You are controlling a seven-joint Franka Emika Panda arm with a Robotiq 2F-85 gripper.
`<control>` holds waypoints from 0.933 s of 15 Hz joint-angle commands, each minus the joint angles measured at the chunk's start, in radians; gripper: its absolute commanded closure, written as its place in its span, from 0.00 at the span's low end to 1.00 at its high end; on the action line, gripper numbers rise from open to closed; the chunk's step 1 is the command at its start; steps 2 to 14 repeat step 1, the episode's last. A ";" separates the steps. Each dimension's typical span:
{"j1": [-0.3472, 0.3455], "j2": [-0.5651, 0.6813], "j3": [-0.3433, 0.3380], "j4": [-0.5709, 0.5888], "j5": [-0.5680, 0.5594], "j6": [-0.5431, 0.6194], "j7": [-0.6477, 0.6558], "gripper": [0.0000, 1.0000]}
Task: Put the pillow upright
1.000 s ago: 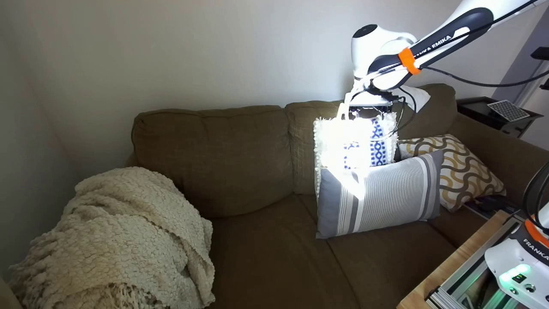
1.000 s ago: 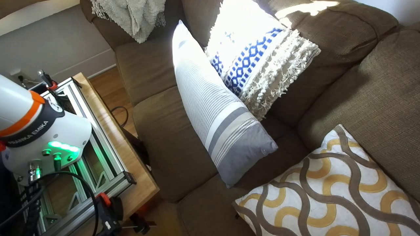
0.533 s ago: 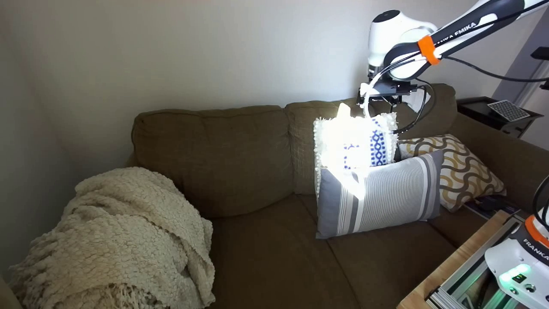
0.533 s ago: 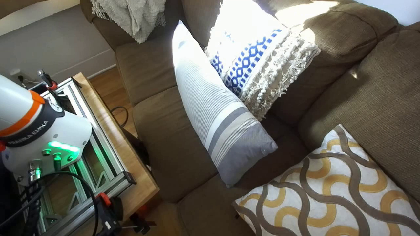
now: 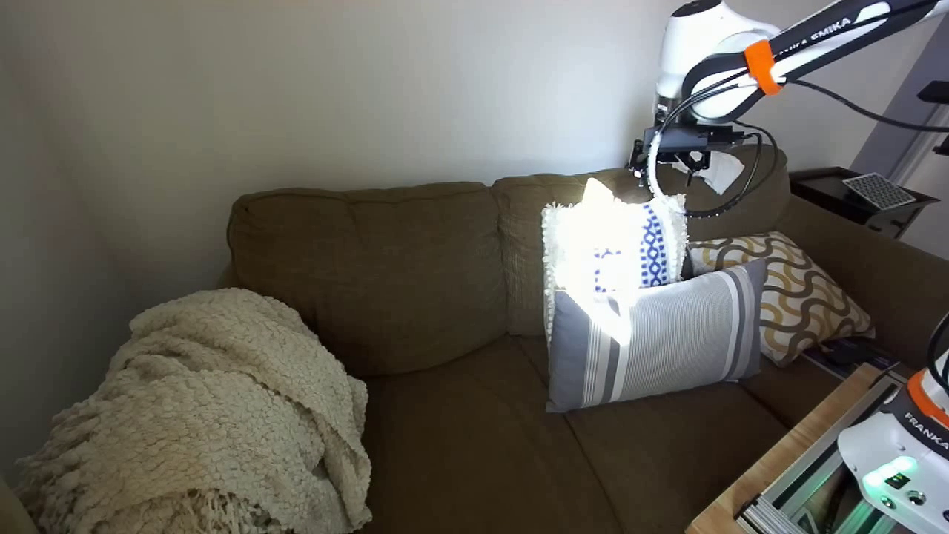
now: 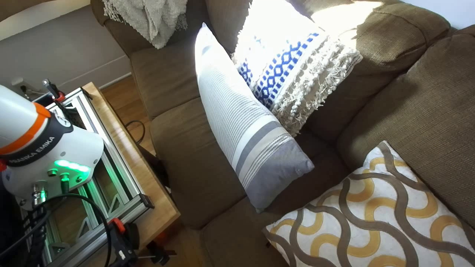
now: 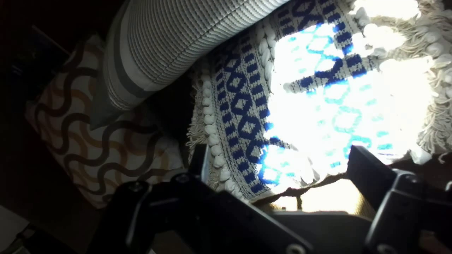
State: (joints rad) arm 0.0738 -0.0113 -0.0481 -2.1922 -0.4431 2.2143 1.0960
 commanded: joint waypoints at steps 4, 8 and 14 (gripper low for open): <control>-0.024 0.000 0.025 -0.001 0.002 -0.001 -0.002 0.00; -0.024 0.000 0.025 -0.001 0.002 -0.001 -0.002 0.00; -0.024 0.000 0.025 -0.001 0.002 -0.001 -0.002 0.00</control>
